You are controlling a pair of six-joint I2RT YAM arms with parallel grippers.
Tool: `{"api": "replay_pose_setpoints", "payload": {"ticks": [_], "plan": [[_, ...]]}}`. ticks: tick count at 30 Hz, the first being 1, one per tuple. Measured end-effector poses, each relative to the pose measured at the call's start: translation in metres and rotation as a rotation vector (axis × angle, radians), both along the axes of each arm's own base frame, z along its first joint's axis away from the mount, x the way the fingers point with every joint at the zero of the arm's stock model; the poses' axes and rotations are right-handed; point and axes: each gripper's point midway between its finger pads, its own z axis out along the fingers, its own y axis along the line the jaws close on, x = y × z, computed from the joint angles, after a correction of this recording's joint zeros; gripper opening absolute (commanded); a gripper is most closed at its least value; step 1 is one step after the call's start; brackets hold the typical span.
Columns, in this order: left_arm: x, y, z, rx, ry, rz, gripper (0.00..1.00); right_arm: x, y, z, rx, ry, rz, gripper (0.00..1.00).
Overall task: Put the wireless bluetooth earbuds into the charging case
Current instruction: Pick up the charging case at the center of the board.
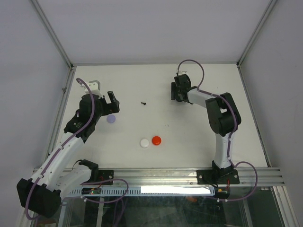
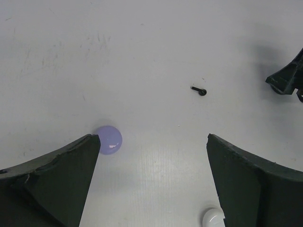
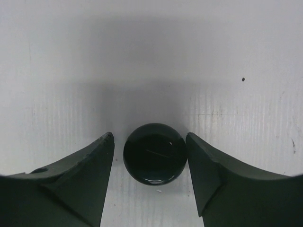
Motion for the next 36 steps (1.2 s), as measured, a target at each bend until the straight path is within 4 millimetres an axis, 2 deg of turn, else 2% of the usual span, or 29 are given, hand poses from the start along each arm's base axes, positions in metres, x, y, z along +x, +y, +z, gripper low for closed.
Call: {"api": "replay_pose_setpoints", "payload": {"ticks": [10, 15, 18, 23, 28, 32, 36], "plan": [[-0.001, -0.009, 0.001, -0.043, 0.004, -0.055, 0.99, -0.001, -0.002, -0.001, -0.015, 0.026, -0.007, 0.51], [-0.003, -0.027, 0.007, -0.123, -0.002, -0.119, 0.99, -0.002, 0.000, -0.001, -0.006, 0.031, -0.001, 0.49], [-0.007, -0.042, 0.008, -0.200, 0.012, -0.173, 0.99, -0.011, 0.002, -0.001, 0.007, 0.046, 0.013, 0.49], [-0.015, -0.064, 0.004, -0.318, 0.047, -0.243, 0.99, -0.041, 0.015, 0.005, 0.049, 0.071, 0.050, 0.50], [-0.029, -0.085, -0.009, -0.410, 0.083, -0.283, 0.99, -0.069, 0.037, 0.028, 0.138, 0.052, 0.092, 0.50], [-0.045, -0.113, -0.017, -0.470, 0.108, -0.333, 0.99, -0.085, 0.056, 0.057, 0.249, -0.002, 0.126, 0.51], [-0.057, -0.137, -0.018, -0.525, 0.106, -0.359, 0.96, -0.100, 0.072, 0.087, 0.381, -0.069, 0.153, 0.51]]}}
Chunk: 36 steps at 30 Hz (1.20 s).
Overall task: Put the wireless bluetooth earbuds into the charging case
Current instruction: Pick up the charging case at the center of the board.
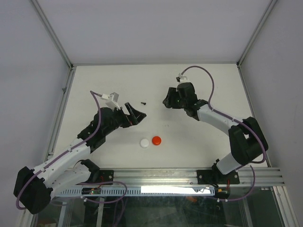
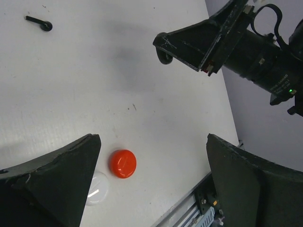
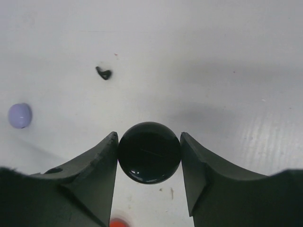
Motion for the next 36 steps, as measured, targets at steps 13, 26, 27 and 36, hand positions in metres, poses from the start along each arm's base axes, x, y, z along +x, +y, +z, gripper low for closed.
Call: {"api": "replay_pose_setpoints", "payload": {"ticks": [13, 26, 27, 36], "plan": [[0.003, -0.048, -0.005, -0.066, -0.062, 0.064, 0.78, -0.042, 0.038, 0.060, 0.318, -0.079, 0.037, 0.52], [0.019, -0.072, -0.006, -0.081, -0.221, 0.126, 0.61, -0.067, 0.058, 0.066, 0.445, -0.044, 0.045, 0.52], [0.021, -0.072, -0.005, -0.078, -0.234, 0.133, 0.60, -0.069, 0.059, 0.066, 0.453, -0.040, 0.045, 0.52], [0.033, -0.078, -0.014, -0.027, -0.311, 0.148, 0.51, -0.075, 0.065, 0.068, 0.511, -0.024, 0.028, 0.53]]}}
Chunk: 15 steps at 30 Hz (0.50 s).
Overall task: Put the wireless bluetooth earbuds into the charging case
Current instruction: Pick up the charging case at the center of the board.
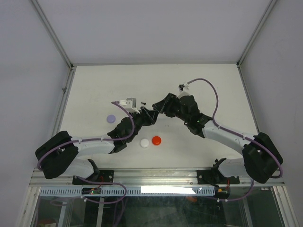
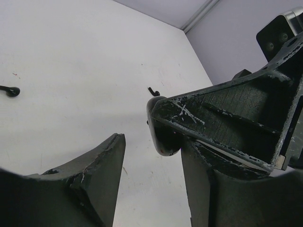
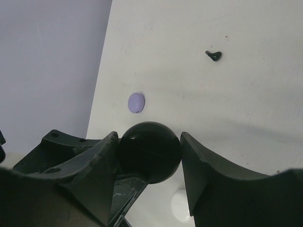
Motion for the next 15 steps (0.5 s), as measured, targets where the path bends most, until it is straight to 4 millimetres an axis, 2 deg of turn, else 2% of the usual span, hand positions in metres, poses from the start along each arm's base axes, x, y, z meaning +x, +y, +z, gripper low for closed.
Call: {"api": "replay_pose_setpoints", "payload": {"ticks": [6, 11, 15], "plan": [[0.0026, -0.0045, 0.0000, -0.003, -0.028, 0.001, 0.40, -0.0008, 0.0018, 0.0007, 0.025, 0.008, -0.019, 0.54], [0.0016, -0.0075, 0.0072, -0.028, -0.055, 0.001, 0.15, -0.0006, 0.0037, 0.0037, 0.038, 0.001, -0.023, 0.58], [0.0000, -0.0033, 0.0071, -0.041, -0.072, 0.006, 0.04, -0.0045, 0.0076, 0.0053, 0.041, -0.005, 0.005, 0.65]]}}
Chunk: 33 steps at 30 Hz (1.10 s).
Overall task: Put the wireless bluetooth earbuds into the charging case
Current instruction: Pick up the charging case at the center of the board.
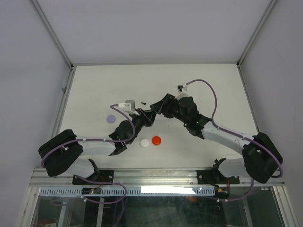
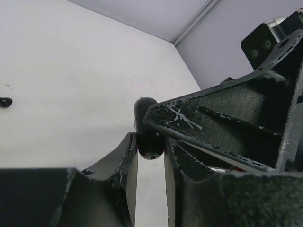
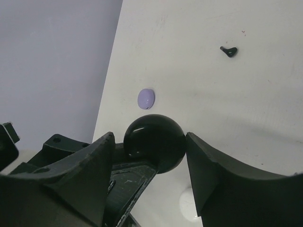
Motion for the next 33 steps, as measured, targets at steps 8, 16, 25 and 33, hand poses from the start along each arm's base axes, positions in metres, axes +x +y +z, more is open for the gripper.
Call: {"api": "replay_pose_setpoints", "payload": {"ticks": [8, 16, 25, 33], "plan": [[-0.011, 0.016, -0.021, 0.006, 0.006, -0.003, 0.00, -0.001, -0.004, 0.001, -0.021, -0.036, 0.093, 0.70], [-0.014, 0.037, -0.015, -0.027, -0.031, -0.057, 0.00, 0.006, -0.024, 0.022, -0.022, -0.176, 0.228, 0.68], [-0.026, 0.047, 0.019, -0.114, -0.127, -0.190, 0.00, -0.021, -0.023, 0.039, -0.028, -0.363, 0.496, 0.61], [-0.050, 0.039, 0.051, -0.190, -0.207, -0.332, 0.01, -0.041, -0.013, 0.052, 0.046, -0.462, 0.643, 0.57]]}}
